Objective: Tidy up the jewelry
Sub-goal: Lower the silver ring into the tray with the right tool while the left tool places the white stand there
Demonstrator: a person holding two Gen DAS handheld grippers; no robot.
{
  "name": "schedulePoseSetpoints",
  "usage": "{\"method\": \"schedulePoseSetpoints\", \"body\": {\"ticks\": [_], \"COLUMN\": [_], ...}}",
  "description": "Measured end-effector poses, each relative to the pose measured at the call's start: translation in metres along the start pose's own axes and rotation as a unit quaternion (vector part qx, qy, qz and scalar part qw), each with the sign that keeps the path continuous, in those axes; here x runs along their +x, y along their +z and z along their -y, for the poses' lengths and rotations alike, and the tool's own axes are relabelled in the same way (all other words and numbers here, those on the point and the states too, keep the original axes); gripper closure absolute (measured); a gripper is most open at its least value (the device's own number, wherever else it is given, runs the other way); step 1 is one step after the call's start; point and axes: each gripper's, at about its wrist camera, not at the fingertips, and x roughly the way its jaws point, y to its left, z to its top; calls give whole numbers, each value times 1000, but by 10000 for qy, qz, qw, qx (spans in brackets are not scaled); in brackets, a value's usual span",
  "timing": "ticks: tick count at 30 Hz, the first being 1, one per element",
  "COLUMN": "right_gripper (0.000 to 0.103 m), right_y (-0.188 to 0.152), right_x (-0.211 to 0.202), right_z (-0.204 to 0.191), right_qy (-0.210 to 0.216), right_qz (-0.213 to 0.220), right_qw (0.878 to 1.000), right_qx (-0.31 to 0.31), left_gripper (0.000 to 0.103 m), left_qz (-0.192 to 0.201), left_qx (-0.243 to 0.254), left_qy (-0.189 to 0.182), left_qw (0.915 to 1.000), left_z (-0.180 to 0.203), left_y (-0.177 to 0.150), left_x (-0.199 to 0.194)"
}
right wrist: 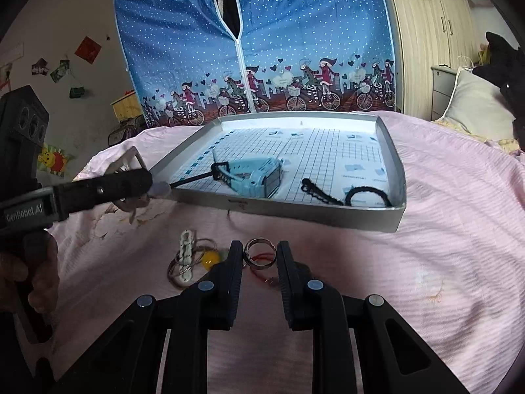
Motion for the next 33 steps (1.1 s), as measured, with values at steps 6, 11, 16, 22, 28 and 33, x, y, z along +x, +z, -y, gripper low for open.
{"method": "schedulePoseSetpoints", "body": {"ticks": [6, 11, 16, 22, 28, 33], "right_gripper": [83, 83, 83, 83, 82, 82], "right_y": [31, 39, 35, 34, 37, 36], "right_x": [22, 46, 58, 59, 66, 66], "right_z": [22, 31, 30, 30, 31, 30], "right_qy": [-199, -218, -238, -266, -254, -271], "right_qz": [187, 122, -73, -154, -356, -373], "right_qw": [9995, 9992, 9993, 9992, 9986, 9985], "right_qx": [187, 310, 280, 272, 291, 283], "left_gripper": [41, 41, 41, 41, 41, 41], "left_qz": [366, 64, -214, -419, -510, -647], "left_qx": [-439, -541, -801, -733, -573, -599], "left_qy": [411, 806, 905, 912, 953, 974], "left_qw": [9975, 9953, 9924, 9922, 9925, 9913], "left_z": [-22, -49, -74, -75, -69, -70], "left_y": [42, 48, 38, 29, 24, 24], "left_x": [16, 37, 52, 61, 68, 72]}}
